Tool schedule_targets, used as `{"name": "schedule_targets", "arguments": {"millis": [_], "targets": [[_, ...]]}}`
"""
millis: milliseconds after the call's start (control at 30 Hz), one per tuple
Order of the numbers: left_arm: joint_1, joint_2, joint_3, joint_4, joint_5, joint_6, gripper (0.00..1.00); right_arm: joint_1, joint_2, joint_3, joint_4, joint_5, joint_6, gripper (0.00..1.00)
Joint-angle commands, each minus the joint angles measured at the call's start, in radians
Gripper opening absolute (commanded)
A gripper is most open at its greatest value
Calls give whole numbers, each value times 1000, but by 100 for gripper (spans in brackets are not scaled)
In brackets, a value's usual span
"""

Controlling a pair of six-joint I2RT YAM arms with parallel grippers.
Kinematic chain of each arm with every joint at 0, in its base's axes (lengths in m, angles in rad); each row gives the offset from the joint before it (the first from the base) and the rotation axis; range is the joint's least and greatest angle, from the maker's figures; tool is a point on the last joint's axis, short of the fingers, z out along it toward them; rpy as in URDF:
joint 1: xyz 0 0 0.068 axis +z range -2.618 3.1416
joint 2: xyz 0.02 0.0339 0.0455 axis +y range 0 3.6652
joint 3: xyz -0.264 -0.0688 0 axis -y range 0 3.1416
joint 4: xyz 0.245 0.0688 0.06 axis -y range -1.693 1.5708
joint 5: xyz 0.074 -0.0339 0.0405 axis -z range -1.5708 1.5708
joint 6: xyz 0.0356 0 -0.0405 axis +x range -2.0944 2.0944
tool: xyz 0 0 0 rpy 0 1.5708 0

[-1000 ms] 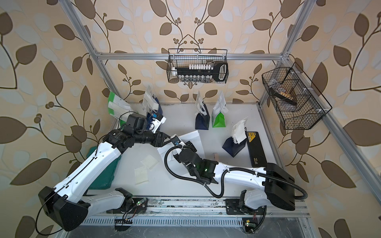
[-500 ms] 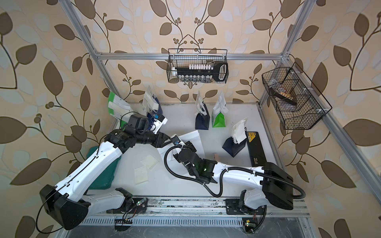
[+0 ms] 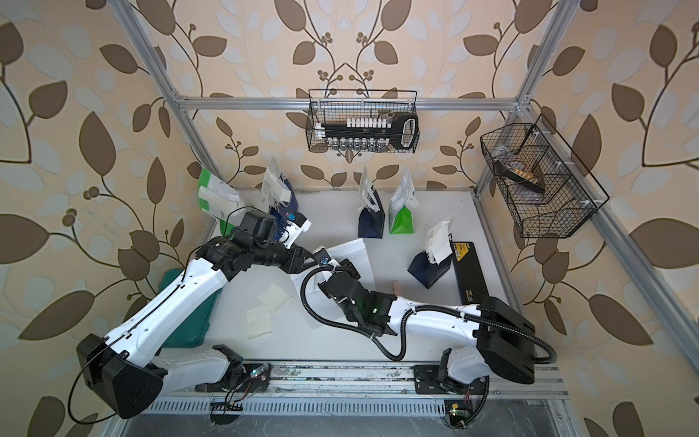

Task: Staple the receipts to the bags
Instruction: Hold the receipt from the takeout bag.

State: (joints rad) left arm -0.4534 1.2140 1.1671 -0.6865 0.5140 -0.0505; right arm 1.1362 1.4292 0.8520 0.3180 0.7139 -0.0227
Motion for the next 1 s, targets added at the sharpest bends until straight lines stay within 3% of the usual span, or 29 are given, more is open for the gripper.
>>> {"name": "schedule_targets", "arguments": {"millis": [0,500,800,833,900,967], "targets": [[-11,2,27,-4,-12,21,42,-6,8,35,23,-7,10,0],[-13,2,28,-4,-14,21,30,-6,27,47,35,-15,25,0],[-18,-3,29,-2,-22,24,0,-7,22,40,35,-13,51,0],[-18,-6,29,-4,-27,26,0,-8,18,38,32,-8,56,2],[-19,-15,26,3,-41,26,0,-10,-5,28,9,-11,82,26],[-20,-25,22,6,-45,29,0,-11,-51,14,-27,-18,113,41]]}}
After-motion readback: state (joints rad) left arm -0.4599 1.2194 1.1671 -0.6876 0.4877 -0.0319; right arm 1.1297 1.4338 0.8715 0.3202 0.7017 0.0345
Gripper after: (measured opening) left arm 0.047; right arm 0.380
